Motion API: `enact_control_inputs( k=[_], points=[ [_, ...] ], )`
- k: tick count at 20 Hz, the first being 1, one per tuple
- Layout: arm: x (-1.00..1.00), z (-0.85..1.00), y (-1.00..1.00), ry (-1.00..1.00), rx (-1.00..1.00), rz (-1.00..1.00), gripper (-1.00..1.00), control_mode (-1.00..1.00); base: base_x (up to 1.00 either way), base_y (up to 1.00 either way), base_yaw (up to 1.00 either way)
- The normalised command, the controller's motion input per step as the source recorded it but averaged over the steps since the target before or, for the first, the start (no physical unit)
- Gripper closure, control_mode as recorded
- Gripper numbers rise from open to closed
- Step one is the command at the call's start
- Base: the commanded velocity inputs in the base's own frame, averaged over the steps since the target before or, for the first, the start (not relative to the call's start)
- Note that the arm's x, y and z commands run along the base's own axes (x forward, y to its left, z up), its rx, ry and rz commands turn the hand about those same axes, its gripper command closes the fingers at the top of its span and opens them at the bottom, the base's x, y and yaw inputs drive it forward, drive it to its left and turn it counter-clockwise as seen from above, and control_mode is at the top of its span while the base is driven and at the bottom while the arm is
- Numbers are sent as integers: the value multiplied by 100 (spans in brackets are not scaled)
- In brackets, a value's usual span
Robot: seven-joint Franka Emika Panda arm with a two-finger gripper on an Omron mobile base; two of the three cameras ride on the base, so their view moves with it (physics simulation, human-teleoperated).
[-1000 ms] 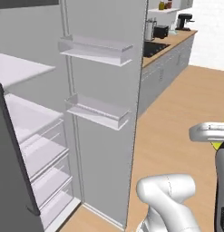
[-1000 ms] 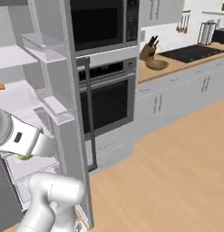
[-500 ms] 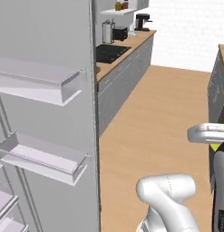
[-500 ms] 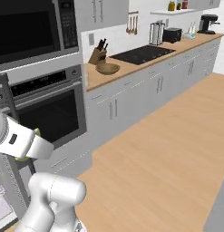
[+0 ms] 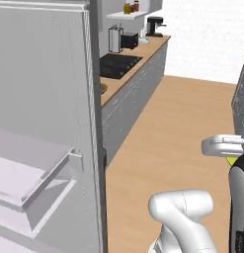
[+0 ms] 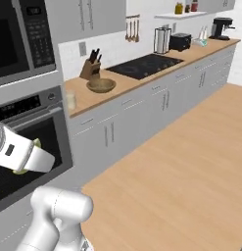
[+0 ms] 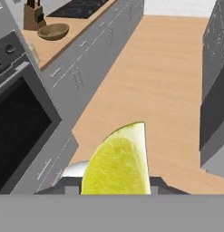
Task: Grab a lemon wedge from the fridge and one ice cube from the ice bowl, and put them in the glass of lemonade.
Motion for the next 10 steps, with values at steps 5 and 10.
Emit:
enact_control_inputs(
  k=[5,10],
  points=[
    [0,0,0,0,0,0,100,100,100,-6,12],
    [0,0,0,0,0,0,100,100,100,-12,29]
  ],
)
